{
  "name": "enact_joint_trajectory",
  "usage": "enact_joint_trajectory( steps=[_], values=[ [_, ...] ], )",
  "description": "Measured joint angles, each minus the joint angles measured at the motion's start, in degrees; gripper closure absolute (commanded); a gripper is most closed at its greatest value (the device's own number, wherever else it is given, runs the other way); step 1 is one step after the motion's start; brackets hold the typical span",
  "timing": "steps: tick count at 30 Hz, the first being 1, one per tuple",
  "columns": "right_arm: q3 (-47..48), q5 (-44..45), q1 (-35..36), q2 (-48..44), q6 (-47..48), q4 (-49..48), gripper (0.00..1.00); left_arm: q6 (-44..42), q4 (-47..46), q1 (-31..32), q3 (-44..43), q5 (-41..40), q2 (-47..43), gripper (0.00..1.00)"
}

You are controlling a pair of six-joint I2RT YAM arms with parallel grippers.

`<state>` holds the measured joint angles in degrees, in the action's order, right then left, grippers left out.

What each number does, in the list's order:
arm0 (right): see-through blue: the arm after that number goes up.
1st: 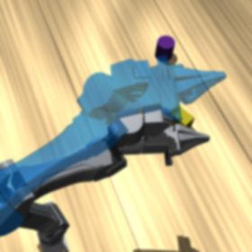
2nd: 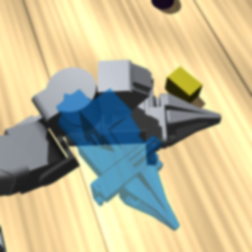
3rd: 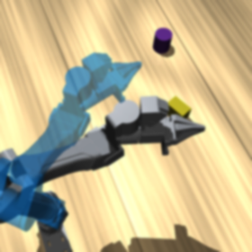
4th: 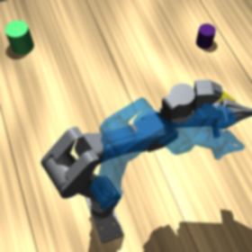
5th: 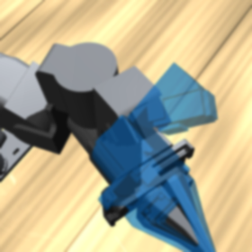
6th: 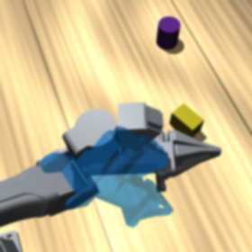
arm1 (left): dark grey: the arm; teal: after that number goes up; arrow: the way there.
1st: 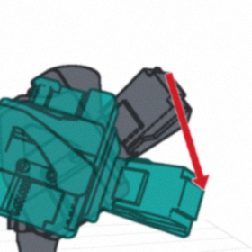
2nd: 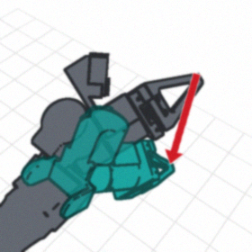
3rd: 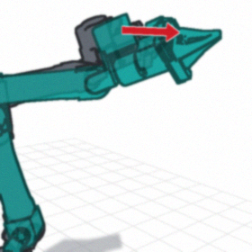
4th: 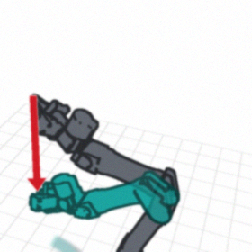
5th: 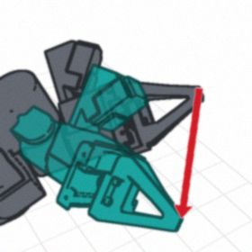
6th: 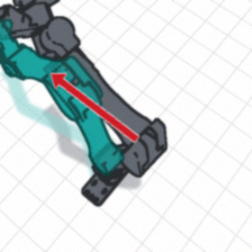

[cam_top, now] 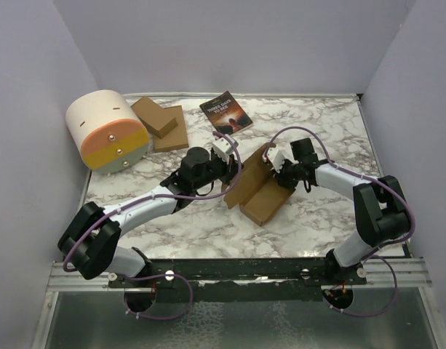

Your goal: Fold the paper box

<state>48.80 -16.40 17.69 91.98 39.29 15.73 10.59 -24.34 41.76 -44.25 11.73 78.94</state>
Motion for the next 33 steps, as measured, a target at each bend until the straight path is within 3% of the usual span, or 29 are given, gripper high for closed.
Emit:
enact_joint_trajectory(
  steps=[10, 23, 27, 30, 33],
  values=[
    [0.0, -3.89, -0.09, -0.11, -0.26, 2.32, 0.57, -0.04, 0.02, -0.02, 0.0, -0.7, -0.13, 1.0],
    [0.0, -5.55, -1.6, -2.54, -1.97, 2.23, 0.56, -0.04, 0.02, -0.02, 0.0, -0.87, -0.13, 1.0],
    [0.0, -5.49, -1.57, -2.14, -1.9, 2.14, 0.67, -0.04, 0.02, -0.02, 0.0, -0.87, -0.13, 1.0],
    [0.0, -4.9, -1.57, -0.22, -1.62, 1.92, 0.95, -0.02, 0.02, -0.02, 0.0, -0.87, -0.13, 1.0],
    [0.02, -1.25, -1.49, 1.33, -1.97, -0.48, 0.99, 0.11, 0.5, 0.11, 0.0, -0.87, -0.13, 1.0]
  ],
)
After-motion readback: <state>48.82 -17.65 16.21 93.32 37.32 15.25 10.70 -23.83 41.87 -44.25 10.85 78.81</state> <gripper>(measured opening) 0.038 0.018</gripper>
